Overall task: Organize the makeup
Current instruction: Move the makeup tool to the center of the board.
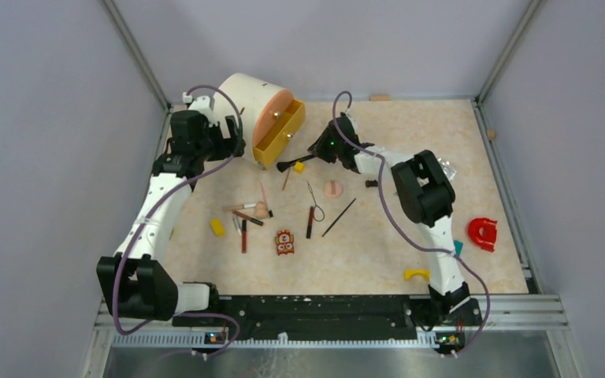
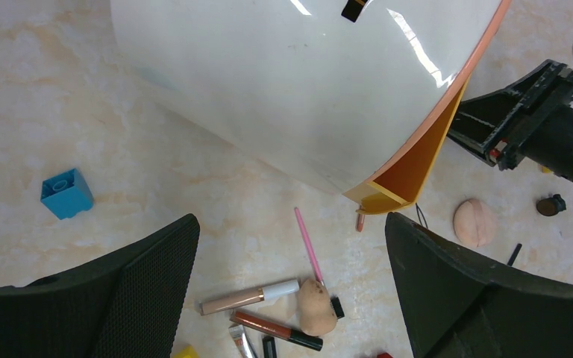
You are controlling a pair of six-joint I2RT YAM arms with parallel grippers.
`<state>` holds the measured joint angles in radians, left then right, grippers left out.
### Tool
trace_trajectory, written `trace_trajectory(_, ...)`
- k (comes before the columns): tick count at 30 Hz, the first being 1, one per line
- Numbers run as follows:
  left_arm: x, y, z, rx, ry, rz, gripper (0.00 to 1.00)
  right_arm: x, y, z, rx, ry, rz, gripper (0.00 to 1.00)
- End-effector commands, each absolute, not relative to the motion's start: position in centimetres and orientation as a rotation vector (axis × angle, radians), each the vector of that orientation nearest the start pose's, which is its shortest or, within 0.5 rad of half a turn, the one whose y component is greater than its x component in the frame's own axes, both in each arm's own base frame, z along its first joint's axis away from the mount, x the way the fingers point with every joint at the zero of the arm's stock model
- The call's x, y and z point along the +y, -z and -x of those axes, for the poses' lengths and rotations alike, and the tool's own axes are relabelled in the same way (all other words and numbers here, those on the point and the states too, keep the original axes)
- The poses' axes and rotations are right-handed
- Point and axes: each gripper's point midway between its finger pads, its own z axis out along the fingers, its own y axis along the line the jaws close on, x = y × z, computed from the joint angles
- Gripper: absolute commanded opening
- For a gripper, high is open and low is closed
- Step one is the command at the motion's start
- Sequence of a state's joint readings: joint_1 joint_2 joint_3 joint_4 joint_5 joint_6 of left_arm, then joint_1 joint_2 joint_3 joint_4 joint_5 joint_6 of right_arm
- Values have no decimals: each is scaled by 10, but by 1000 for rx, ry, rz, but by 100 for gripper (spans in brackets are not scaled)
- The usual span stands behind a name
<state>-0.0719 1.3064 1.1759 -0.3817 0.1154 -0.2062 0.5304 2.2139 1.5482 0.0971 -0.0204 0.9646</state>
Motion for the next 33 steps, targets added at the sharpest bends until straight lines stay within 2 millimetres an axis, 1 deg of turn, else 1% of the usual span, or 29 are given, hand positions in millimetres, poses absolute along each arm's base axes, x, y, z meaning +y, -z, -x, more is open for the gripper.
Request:
trace_trajectory(1, -57, -254, -397, 2036, 296, 50, 99, 355, -89, -527, 2122, -971, -411, 23)
trace_trajectory(4, -58, -254, -396, 2036, 298, 51, 99, 365, -103, -536, 2039, -1049, -390, 16)
trace_trajectory(7, -59, -254, -396, 2036, 305, 47, 99, 371, -108, -545, 2008, -1084, -408, 11)
trace_trajectory(8, -59, -254, -396, 2037, 307, 47, 99, 372, -106, -547, 2014, -1084, -416, 8)
trace_trajectory(10, -59, -254, -396, 2036, 306, 46, 99, 376, -101, -554, 2038, -1076, -436, 5)
trace_trajectory(12, -58, -255, -396, 2032, 301, 49, 99, 379, -89, -558, 2083, -1061, -464, 3)
trace_trajectory(13, -58, -255, -396, 2032, 299, 48, 99, 381, -77, -559, 2119, -1048, -478, 1)
trace_trajectory(16, -57, -256, -396, 2030, 293, 49, 99, 388, -54, -558, 2221, -1037, -500, 0)
trace_trajectory(19, -57, -256, -396, 2032, 295, 48, 99, 394, -33, -551, 2310, -1040, -500, 0)
trace_trajectory(22, -58, -255, -396, 2033, 297, 47, 99, 394, -18, -538, 2376, -1026, -485, 0)
trace_trajectory(23, -58, -255, -395, 2032, 297, 47, 99, 395, -18, -534, 2384, -1024, -468, 0)
trace_trajectory(26, -58, -255, -396, 2033, 297, 47, 99, 395, -11, -514, 2418, -1014, -397, 0)
trace_trajectory(31, -56, -255, -396, 2034, 289, 48, 99, 397, -17, -483, 2432, -1030, -237, 0)
trace_trajectory(33, -56, -255, -396, 2034, 283, 49, 99, 396, -14, -469, 2457, -1051, -189, 0)
